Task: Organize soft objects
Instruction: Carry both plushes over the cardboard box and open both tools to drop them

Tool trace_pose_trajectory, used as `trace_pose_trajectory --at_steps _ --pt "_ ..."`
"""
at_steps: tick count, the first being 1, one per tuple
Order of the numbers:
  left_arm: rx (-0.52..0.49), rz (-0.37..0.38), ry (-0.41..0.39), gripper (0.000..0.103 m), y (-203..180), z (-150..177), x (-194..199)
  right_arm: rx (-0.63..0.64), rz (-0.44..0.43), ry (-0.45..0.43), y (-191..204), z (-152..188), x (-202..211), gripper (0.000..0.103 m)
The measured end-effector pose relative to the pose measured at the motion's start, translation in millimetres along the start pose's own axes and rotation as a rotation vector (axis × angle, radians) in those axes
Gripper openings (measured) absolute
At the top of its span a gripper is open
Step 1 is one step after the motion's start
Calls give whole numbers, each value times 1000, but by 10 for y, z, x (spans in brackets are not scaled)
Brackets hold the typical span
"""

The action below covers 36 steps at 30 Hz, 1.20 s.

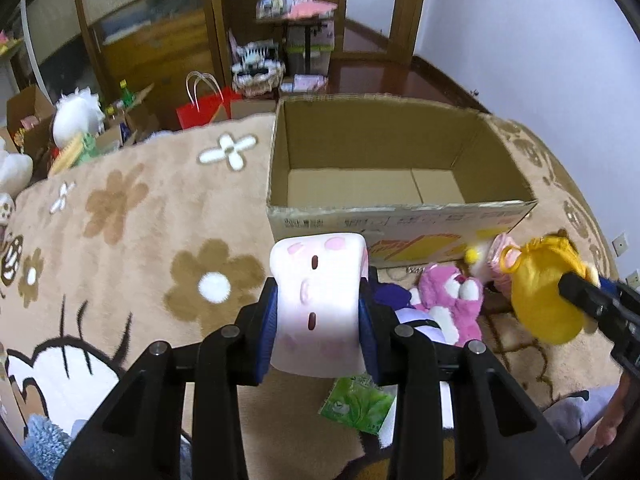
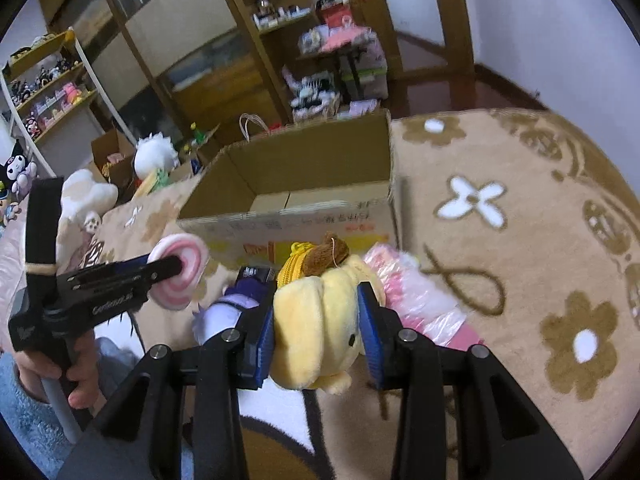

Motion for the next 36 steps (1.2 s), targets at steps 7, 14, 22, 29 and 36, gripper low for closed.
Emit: trace_pose_trajectory --at_steps 7,14,22,29,36 --pt "-41 -36 -176 35 -82 -169 394 27 47 -169 35 -249 328 39" --pt "-79 -67 -326 35 -172 -431 718 75 68 -322 158 -562 602 39" --pt "-132 -112 -424 35 -274 -781 835 92 51 -370 213 -794 596 39" --pt "-142 -130 -432 35 -261 -1001 684 108 35 -384 220 -961 462 39" --pt "-147 -127 -394 35 -240 -1073 426 113 20 -366 204 -1102 192 40"
Point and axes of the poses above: each gripper's, at about its wrist camera, not at the fingertips, and x roughly against the way its jaws point, y to its left, z to its underside, the point moved 8 cm from there along -x, roughly the way its jaws point, and after that the axes turned 7 degrees about z, right-handed, at the moved point
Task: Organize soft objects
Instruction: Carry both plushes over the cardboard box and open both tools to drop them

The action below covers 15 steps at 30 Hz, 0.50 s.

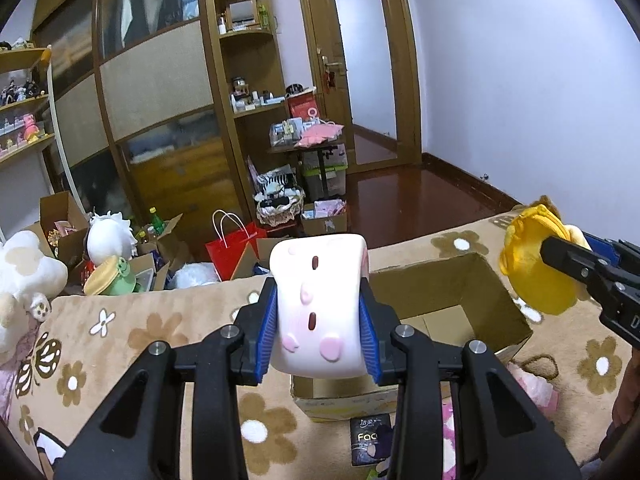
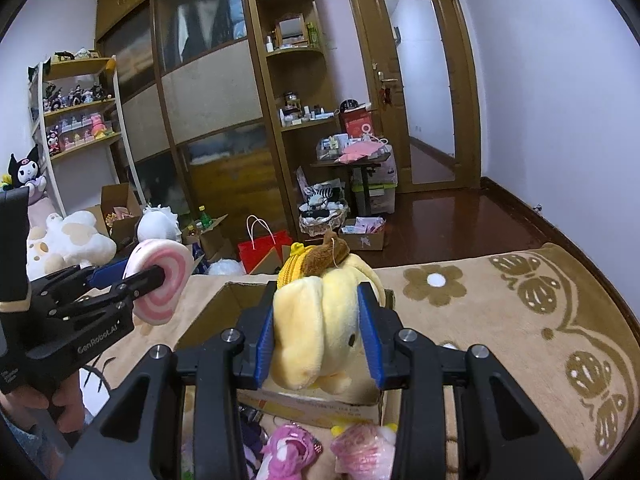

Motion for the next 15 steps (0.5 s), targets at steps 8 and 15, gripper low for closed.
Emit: trace_pose_trajectory --at_steps 8,15 --pt "-6 3 47 36 0 102 -250 8 -19 53 18 108 -317 40" --pt "-24 -3 81 36 -7 207 -411 26 -43 99 66 247 -504 40"
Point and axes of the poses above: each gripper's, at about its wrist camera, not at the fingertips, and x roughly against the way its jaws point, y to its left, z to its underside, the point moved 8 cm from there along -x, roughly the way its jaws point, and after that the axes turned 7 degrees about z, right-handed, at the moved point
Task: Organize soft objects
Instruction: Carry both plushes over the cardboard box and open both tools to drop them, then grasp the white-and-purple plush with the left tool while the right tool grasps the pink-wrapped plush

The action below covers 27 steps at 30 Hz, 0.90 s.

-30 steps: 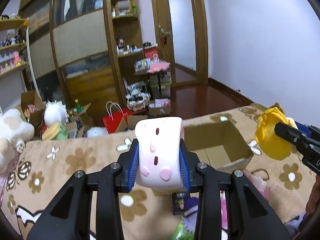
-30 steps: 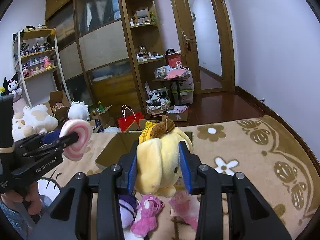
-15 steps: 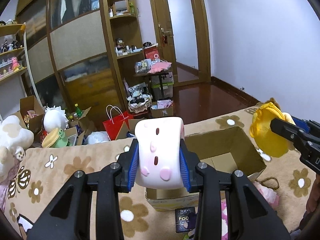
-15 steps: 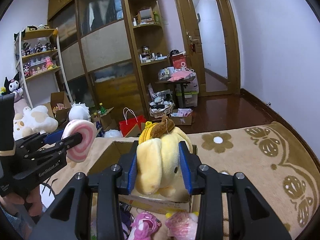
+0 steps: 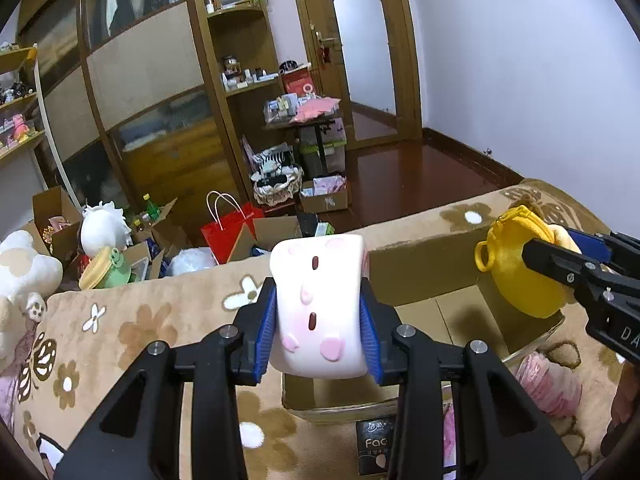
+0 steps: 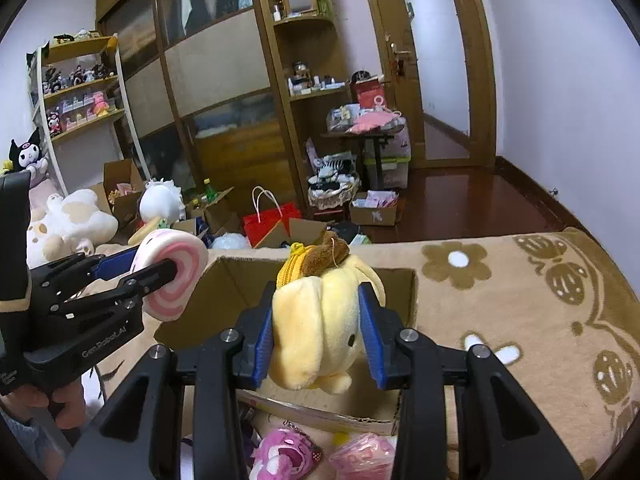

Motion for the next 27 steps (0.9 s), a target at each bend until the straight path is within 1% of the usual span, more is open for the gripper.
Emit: trace_pose_trajectory --at_steps 5,8,12,14,15,19,21,23,24,25,26,27 --pt "0 24 27 37 -43 46 -101 17 -18 34 41 92 -111 41" --pt "14 45 62 37 -53 103 -171 23 -28 50 69 139 -147 42" --pt "36 72 130 38 -57 219 -306 29 -26 70 75 188 -188 44" --pt "38 71 155 40 -58 282 -350 26 -24 82 69 207 -207 44" --pt "34 65 167 42 -58 312 -372 24 -25 87 66 221 -213 45" --pt "27 59 187 46 -53 375 -396 21 -30 93 73 255 -201 49" --pt "22 54 180 54 -58 380 -380 21 -28 91 73 253 -196 50" --pt "7 35 160 58 -52 353 -332 20 -27 89 76 253 -182 50" --pt "-2 29 154 63 -54 345 -307 16 -27 87 72 254 -168 51" --pt "-5 28 152 66 -58 341 -289 12 -31 84 68 246 -149 53" --pt "-4 27 149 72 -55 339 -266 11 -29 80 66 237 -125 58" --pt "-3 25 146 76 -51 342 -233 10 -25 74 63 227 -97 62"
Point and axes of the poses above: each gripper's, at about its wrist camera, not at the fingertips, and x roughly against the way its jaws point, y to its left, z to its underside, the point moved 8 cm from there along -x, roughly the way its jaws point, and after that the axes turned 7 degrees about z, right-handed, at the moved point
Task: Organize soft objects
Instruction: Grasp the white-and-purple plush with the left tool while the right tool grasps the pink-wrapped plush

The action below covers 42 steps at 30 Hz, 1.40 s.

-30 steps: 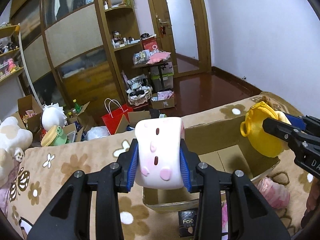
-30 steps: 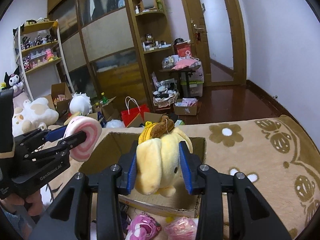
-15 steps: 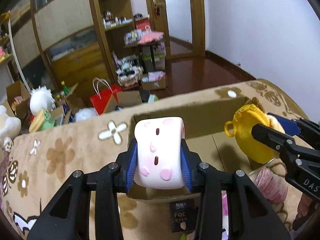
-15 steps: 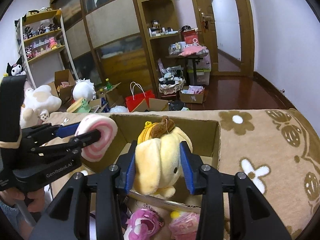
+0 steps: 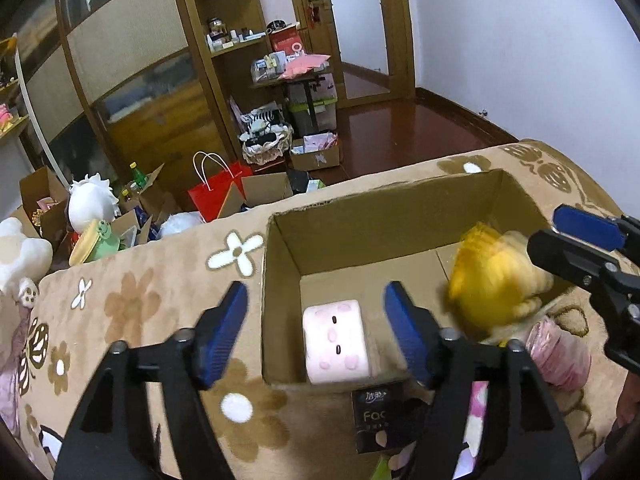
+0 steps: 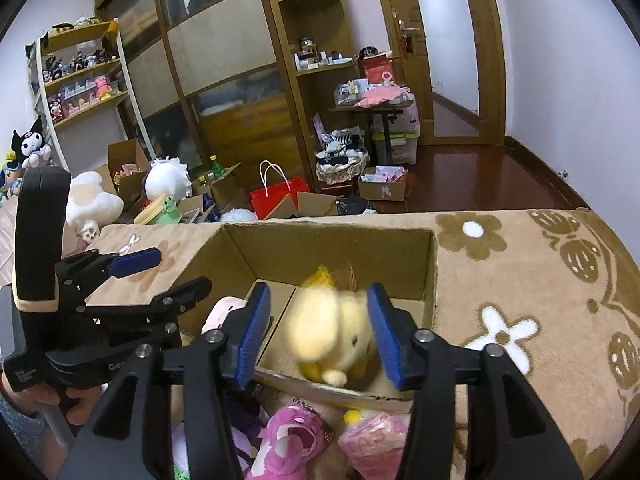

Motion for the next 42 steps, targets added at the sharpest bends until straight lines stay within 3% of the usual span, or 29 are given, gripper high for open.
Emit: trace_pose_trajectory --at_steps 2,8,18,26,42 --pt "0 -3 -2 79 15 0 51 -9 8 -20 -16 -27 84 76" --pt "-2 -17 -18 93 20 35 292 -50 37 -63 -98 -77 382 102" --pt "-19 6 -6 100 -115 224 699 -66 118 -72 -227 70 792 103" --pt "-14 40 73 100 -215 448 846 -100 149 -35 -316 253 942 103" --pt "-51 80 222 100 -448 775 475 -122 182 116 -398 663 560 103"
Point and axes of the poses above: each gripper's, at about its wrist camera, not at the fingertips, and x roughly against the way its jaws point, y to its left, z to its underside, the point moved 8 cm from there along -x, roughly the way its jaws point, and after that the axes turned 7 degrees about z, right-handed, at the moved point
